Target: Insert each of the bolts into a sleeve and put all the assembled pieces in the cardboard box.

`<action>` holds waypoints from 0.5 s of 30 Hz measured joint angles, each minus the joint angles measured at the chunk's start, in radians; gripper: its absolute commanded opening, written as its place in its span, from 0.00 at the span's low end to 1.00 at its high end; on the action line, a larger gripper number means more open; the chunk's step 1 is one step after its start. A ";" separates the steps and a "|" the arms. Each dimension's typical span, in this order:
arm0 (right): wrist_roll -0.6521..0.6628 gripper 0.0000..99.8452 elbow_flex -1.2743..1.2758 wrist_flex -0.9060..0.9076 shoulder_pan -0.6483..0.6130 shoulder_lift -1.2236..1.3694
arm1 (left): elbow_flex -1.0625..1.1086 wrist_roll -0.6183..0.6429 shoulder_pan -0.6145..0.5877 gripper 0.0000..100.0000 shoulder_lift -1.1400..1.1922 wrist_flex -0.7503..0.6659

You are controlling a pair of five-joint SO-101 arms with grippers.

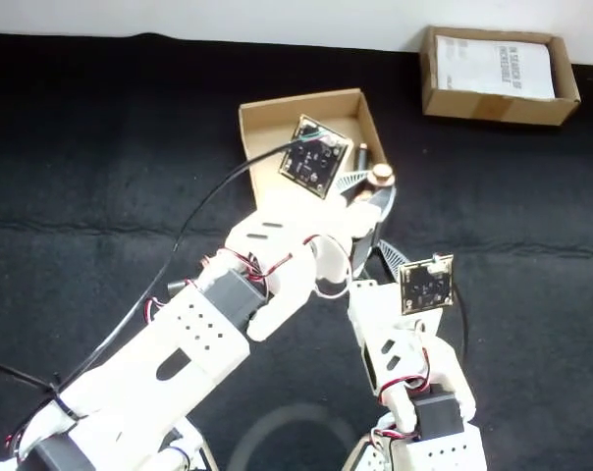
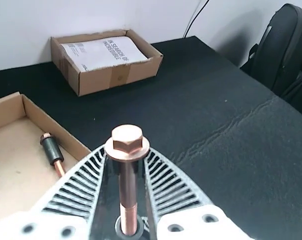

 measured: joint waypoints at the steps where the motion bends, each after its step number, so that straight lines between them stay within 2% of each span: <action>1: 0.000 0.01 0.000 0.000 0.000 0.000 | 0.008 0.000 0.002 0.01 -0.002 0.000; 13: 0.000 0.01 0.000 0.002 0.000 0.000 | 0.078 0.000 0.008 0.01 -0.026 -0.008; 15: 0.000 0.01 0.000 0.002 0.000 0.000 | 0.081 0.000 0.014 0.06 -0.026 -0.008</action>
